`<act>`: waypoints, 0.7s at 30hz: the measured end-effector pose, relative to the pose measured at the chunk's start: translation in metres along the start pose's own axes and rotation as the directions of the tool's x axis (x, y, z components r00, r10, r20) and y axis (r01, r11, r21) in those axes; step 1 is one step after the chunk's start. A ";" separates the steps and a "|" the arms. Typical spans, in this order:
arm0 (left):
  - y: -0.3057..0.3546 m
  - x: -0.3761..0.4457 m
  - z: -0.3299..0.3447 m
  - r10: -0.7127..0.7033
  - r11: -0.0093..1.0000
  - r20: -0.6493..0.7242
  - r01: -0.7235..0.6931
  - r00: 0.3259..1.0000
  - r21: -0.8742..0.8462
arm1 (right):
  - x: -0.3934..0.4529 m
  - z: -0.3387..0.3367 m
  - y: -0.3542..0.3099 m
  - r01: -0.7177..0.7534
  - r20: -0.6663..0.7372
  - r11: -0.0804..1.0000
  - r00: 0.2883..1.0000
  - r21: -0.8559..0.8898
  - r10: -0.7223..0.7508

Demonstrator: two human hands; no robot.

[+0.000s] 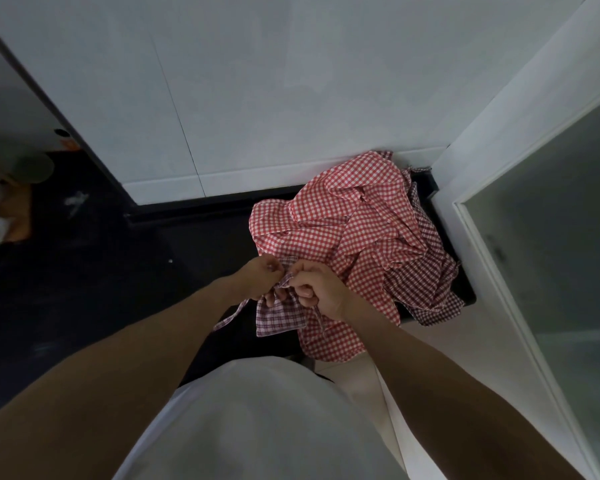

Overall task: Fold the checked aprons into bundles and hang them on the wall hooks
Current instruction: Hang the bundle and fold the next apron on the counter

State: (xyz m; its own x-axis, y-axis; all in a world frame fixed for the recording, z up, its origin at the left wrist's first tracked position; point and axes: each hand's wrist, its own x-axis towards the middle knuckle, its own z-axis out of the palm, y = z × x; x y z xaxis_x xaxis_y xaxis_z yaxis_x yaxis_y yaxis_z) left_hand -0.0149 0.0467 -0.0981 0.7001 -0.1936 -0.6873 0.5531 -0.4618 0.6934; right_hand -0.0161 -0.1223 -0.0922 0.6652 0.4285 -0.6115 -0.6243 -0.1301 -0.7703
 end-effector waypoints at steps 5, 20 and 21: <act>0.000 0.000 -0.005 -0.017 1.000 0.109 0.020 0.994 -0.023 | 0.001 -0.002 0.000 0.047 -0.161 0.999 0.986 0.014 -0.044; -0.001 0.000 -0.002 0.033 0.997 0.062 -0.037 0.998 0.075 | -0.003 0.001 -0.009 0.038 0.115 0.971 0.993 -0.236 -0.011; 0.000 0.001 -0.001 0.033 0.995 0.060 -0.038 0.998 0.090 | -0.001 0.000 -0.012 0.005 0.100 0.954 0.995 -0.299 0.026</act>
State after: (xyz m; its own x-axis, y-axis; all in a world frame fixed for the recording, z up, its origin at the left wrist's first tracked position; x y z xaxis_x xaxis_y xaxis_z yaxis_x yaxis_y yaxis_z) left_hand -0.0143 0.0478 -0.0985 0.6899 -0.2600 -0.6756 0.4828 -0.5303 0.6970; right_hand -0.0097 -0.1214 -0.0825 0.6045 0.5121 -0.6102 -0.4702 -0.3889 -0.7923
